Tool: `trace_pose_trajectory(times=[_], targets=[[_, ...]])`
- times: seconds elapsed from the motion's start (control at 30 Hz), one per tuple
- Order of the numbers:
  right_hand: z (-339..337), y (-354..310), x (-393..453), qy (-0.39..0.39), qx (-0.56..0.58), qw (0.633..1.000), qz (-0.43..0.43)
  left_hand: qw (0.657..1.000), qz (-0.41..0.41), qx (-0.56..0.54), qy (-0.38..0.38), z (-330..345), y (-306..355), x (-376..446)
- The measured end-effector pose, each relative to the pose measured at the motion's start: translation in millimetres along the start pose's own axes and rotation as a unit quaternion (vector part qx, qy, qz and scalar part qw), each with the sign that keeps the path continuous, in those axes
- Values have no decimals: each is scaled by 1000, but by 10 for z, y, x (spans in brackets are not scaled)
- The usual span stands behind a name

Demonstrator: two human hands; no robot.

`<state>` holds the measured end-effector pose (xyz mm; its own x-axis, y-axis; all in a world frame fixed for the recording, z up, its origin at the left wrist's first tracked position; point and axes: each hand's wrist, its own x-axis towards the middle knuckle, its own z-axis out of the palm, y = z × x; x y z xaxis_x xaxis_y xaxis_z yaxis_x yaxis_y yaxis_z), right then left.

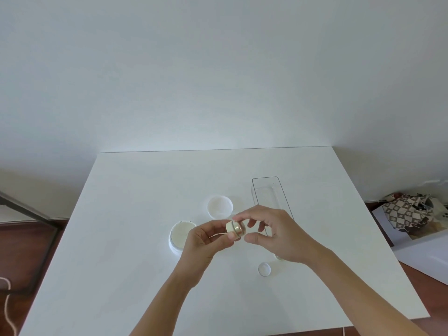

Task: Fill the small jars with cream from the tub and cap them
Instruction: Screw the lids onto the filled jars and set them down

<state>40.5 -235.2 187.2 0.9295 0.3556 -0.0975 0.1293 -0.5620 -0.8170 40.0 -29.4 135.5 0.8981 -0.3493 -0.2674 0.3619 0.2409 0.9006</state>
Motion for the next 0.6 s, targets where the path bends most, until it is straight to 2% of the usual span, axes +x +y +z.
trace_pose_trajectory(times=[0.13, 0.23, 0.4, 0.6], targets=[[75, -18, 29, 44, -9, 999, 28, 1000, 0, -2, -7, 14, -14, -4], [112, 5, 25, 62, -58, 996, 35, 1000, 0, 2, -8, 14, -34, -20], [62, -5, -51, 22, 7, 1000, 1, 1000, -1, -5, -6, -15, -35, -37], [162, -16, -10, 64, -45, 996, 52, 1000, -8, -11, -10, 16, -75, -32]])
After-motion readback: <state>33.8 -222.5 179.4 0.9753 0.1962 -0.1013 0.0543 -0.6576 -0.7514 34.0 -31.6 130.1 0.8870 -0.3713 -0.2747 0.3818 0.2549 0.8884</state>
